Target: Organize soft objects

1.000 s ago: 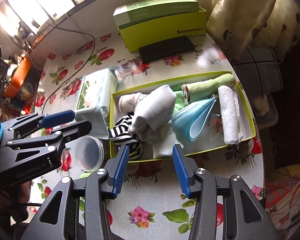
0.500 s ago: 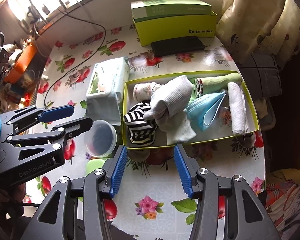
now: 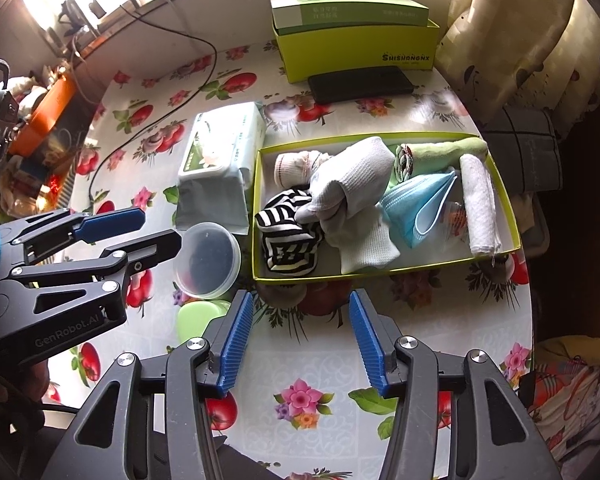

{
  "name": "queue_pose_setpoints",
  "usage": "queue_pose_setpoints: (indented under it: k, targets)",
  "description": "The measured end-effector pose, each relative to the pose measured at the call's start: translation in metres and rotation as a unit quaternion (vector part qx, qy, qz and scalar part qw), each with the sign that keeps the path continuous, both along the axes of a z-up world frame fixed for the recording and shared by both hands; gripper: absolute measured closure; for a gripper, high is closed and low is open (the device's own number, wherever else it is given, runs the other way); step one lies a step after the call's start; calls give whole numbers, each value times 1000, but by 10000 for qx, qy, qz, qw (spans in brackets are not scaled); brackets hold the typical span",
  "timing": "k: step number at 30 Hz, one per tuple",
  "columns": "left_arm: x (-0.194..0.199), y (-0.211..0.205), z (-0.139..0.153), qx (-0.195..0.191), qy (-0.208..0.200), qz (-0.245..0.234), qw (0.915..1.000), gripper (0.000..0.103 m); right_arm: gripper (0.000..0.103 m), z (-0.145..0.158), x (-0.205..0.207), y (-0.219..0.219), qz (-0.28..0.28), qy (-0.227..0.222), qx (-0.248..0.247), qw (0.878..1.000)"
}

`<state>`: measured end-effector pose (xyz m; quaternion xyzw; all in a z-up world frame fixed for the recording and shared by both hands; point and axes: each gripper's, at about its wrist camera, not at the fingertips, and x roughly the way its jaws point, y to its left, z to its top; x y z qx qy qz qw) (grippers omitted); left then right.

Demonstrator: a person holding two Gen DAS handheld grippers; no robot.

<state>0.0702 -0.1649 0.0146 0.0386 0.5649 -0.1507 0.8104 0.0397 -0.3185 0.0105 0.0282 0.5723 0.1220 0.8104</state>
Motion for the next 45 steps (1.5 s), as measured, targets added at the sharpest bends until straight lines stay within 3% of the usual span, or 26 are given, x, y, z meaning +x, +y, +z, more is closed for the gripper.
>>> queue_pose_setpoints:
  k: [26,45]
  targets:
    - [3,-11,-7,117,74,-72,9999,56,52,-11,2,-8,-89,67,15,9999]
    - [5,-28,3,107,55,-246,9996,56,50,2,0,-16,-234,-93,-72,9997]
